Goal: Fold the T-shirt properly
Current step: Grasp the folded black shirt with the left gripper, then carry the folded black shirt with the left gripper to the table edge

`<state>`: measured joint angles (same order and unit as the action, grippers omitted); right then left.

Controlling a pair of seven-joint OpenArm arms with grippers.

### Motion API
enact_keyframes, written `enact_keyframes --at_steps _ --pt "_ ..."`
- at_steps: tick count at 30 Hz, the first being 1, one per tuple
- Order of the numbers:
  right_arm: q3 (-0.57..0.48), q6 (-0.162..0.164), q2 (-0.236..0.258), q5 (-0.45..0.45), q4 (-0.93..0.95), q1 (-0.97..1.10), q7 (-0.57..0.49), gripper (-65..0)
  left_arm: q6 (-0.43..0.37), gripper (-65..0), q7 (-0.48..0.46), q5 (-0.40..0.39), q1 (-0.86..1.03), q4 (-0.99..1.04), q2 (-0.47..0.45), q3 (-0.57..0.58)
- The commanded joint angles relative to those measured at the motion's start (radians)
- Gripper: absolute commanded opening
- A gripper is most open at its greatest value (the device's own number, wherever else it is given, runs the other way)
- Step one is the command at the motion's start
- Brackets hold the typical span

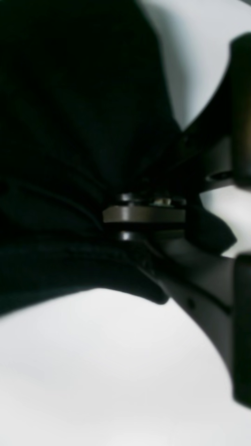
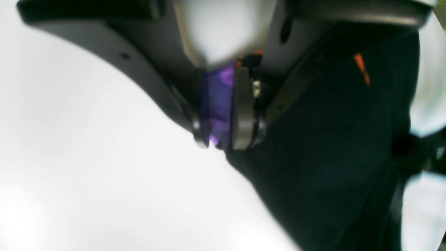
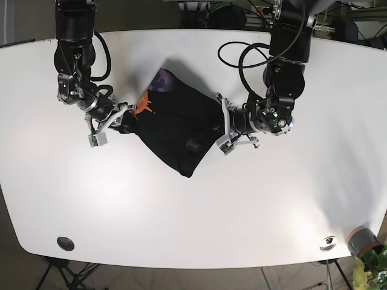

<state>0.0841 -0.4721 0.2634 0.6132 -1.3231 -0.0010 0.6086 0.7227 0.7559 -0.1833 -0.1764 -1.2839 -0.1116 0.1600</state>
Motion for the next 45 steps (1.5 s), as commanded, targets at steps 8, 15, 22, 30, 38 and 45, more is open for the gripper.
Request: enact_keyframes --at_steps 8,15,22,30,38,45 --pt "0.003 -0.004 0.010 0.004 -0.112 0.057 -0.002 -54.2 -0.027 -64.0 -0.071 0.155 -0.122 0.198 -0.010 -0.001" --pt "0.001 -0.004 -0.031 0.004 -0.171 0.112 -0.002 -54.2 -0.027 -64.0 -0.132 0.181 -0.179 0.252 -0.010 -0.004" --pt "-0.122 0.002 -0.057 0.004 -0.187 0.129 -0.002 -54.2 -0.027 -64.0 -0.134 0.181 -0.213 0.250 -0.012 -0.004" --pt "-0.201 0.003 -0.105 0.006 -0.204 0.131 0.000 -54.2 -0.027 -64.0 -0.132 0.181 -0.242 0.247 -0.017 -0.006" --pt "-0.292 0.003 -0.085 0.006 -0.324 0.155 0.004 -54.2 -0.027 -63.8 -0.128 0.183 -0.229 0.066 -0.052 -0.007" --pt "-0.286 0.003 -0.056 0.006 -0.339 0.152 0.004 -54.2 -0.082 -43.2 -0.066 0.181 -0.188 -0.106 -0.047 -0.007"
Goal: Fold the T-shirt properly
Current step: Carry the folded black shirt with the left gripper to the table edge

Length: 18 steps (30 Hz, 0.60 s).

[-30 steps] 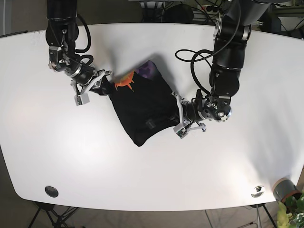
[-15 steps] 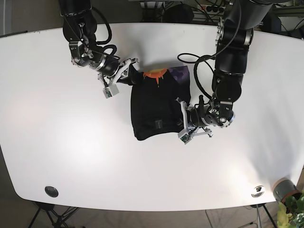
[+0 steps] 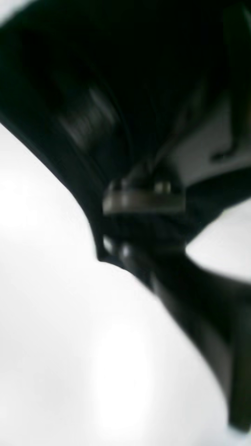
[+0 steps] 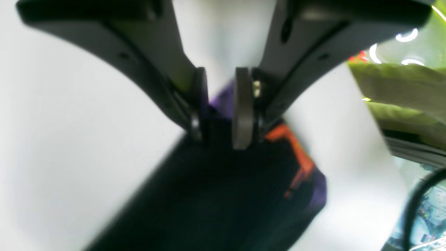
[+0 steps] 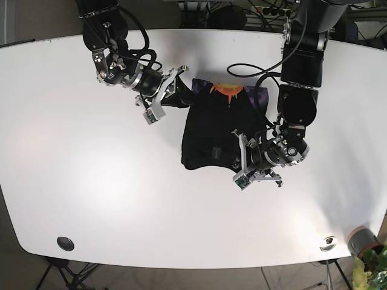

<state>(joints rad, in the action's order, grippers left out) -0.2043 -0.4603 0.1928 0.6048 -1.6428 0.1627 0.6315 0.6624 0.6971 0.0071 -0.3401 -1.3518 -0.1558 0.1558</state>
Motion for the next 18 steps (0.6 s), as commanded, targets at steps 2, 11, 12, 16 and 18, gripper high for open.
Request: enact_keyframes --at_steps 2,11,12,16,18 --pt "0.003 -0.008 0.021 0.014 -0.021 -0.012 -0.019 -54.2 -0.086 -35.1 -0.003 -0.009 -0.004 -0.084 -0.001 -0.003" --pt "0.072 -0.008 0.023 0.016 -0.018 -0.002 -0.019 -54.2 -0.389 -22.8 -0.012 -0.011 0.149 -0.306 0.072 0.000" --pt "0.073 -0.008 0.023 0.016 -0.018 -0.002 -0.019 -54.2 -0.404 -22.5 -0.012 -0.011 0.163 -0.317 0.078 0.000" --pt "0.079 -0.008 0.029 0.016 -0.017 -0.012 -0.019 -54.2 -0.491 -22.1 -0.081 -0.009 0.230 -0.344 0.123 0.001" --pt "0.079 -0.008 0.029 0.016 -0.017 -0.012 -0.019 -54.2 -0.519 -22.1 -0.133 -0.009 0.272 -0.348 0.141 0.003"
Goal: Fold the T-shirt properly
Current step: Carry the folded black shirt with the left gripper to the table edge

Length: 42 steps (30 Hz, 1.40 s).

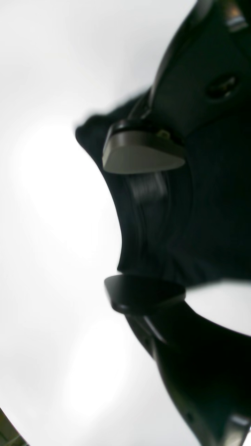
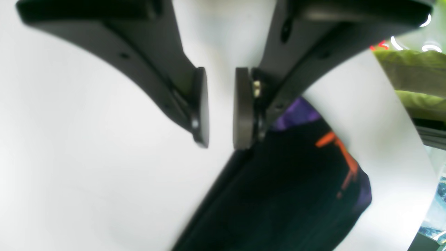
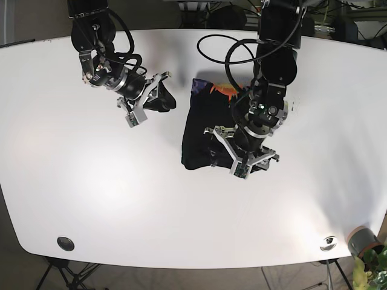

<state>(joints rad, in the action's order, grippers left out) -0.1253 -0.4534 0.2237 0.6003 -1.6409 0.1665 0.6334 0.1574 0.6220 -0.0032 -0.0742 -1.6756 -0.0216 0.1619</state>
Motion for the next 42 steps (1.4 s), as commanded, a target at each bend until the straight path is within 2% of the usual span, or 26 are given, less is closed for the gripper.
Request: enact_keyframes --at_steps 1,8,15,21,28,30,33,38,42 --pt "0.000 -0.015 -0.002 0.020 -0.018 -0.015 -0.020 -54.2 -0.031 -22.1 -0.100 0.001 0.041 -0.025 0.018 -0.003" --pt "0.042 -0.015 0.001 0.020 -0.018 -0.009 -0.020 -54.2 -0.075 -22.6 -0.241 0.002 0.164 0.010 0.048 0.017" --pt "0.045 -0.015 0.010 0.020 -0.018 -0.009 -0.020 -54.2 -0.167 -22.6 -0.380 0.001 0.251 0.125 -0.010 0.107" --pt "0.046 -0.015 0.012 0.022 -0.018 -0.008 -0.020 -54.2 -0.172 -22.8 -0.436 -0.005 0.264 0.266 -0.036 0.069" --pt "0.046 -0.015 0.006 0.023 -0.018 -0.008 -0.020 -54.2 -0.166 -22.6 -0.425 -0.005 0.265 0.352 -0.071 -0.028" --pt "0.046 -0.015 0.004 0.022 -0.018 -0.008 -0.020 -54.2 -0.132 -22.6 -0.405 -0.007 0.265 0.357 -0.102 -0.051" --pt "0.046 -0.015 0.004 0.022 -0.018 -0.008 -0.020 -54.2 -0.035 -22.8 -0.359 -0.007 0.265 0.358 -0.134 -0.127" --pt "0.046 -0.015 0.009 0.027 -0.018 -0.008 -0.019 -54.2 0.117 -22.5 -0.242 -0.007 0.258 0.358 -0.166 -0.364" --pt "0.046 -0.015 0.012 0.027 -0.018 -0.006 -0.019 -54.2 0.267 -22.5 -0.189 -0.005 0.254 0.360 -0.237 -0.509"
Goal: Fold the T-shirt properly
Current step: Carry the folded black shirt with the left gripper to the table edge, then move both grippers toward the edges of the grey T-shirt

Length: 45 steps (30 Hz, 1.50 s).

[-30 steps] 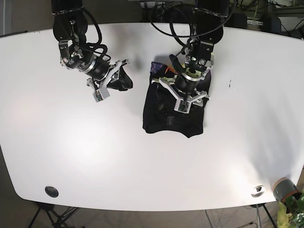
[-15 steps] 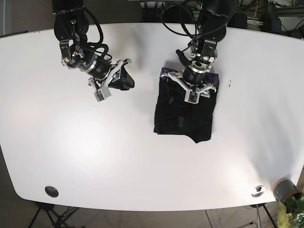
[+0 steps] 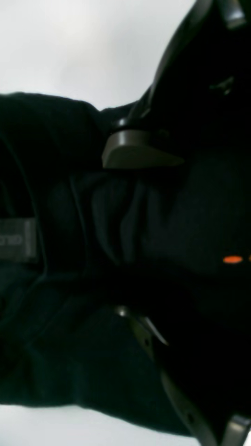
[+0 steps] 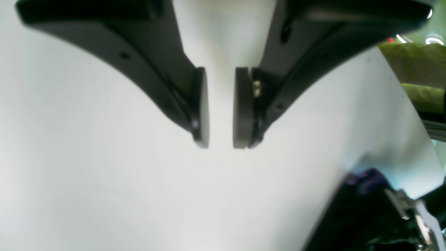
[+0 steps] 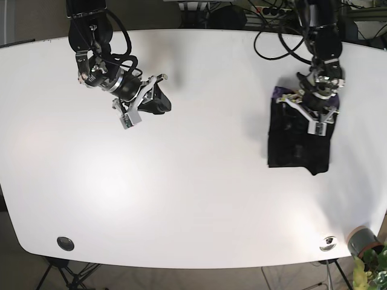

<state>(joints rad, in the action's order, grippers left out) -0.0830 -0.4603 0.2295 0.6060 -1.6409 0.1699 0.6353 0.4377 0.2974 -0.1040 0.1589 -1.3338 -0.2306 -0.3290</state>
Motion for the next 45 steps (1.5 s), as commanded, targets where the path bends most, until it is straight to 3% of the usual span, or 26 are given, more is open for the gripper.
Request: enact_keyframes --at_steps 1,8,13,21,32,45 --pt "0.004 -0.008 0.006 0.021 -0.018 -0.010 -0.021 -54.2 0.011 -22.5 0.138 0.097 0.021 0.018 -0.057 -0.046" --pt "0.004 -0.008 0.006 0.024 -0.023 -0.010 -0.021 -54.2 0.080 -22.4 0.135 0.094 -0.005 0.178 -0.263 -0.118" --pt "0.004 -0.008 0.006 0.022 -0.025 -0.010 -0.021 -54.2 0.148 -22.8 0.121 0.092 -0.117 0.434 -0.412 -0.120" --pt "0.004 -0.008 0.006 0.016 -0.028 0.007 -0.022 -54.2 0.180 -22.8 -0.109 0.092 -0.183 0.696 -0.553 -0.117" --pt "0.101 -0.008 0.006 0.015 -0.106 0.043 -0.022 -54.2 0.180 -22.9 -0.109 0.092 -0.154 0.500 -0.551 -0.121" --pt "0.124 -0.008 0.008 0.013 -0.146 0.073 -0.022 -54.2 0.174 -22.9 -0.108 0.092 -0.072 0.216 -0.450 -0.121"
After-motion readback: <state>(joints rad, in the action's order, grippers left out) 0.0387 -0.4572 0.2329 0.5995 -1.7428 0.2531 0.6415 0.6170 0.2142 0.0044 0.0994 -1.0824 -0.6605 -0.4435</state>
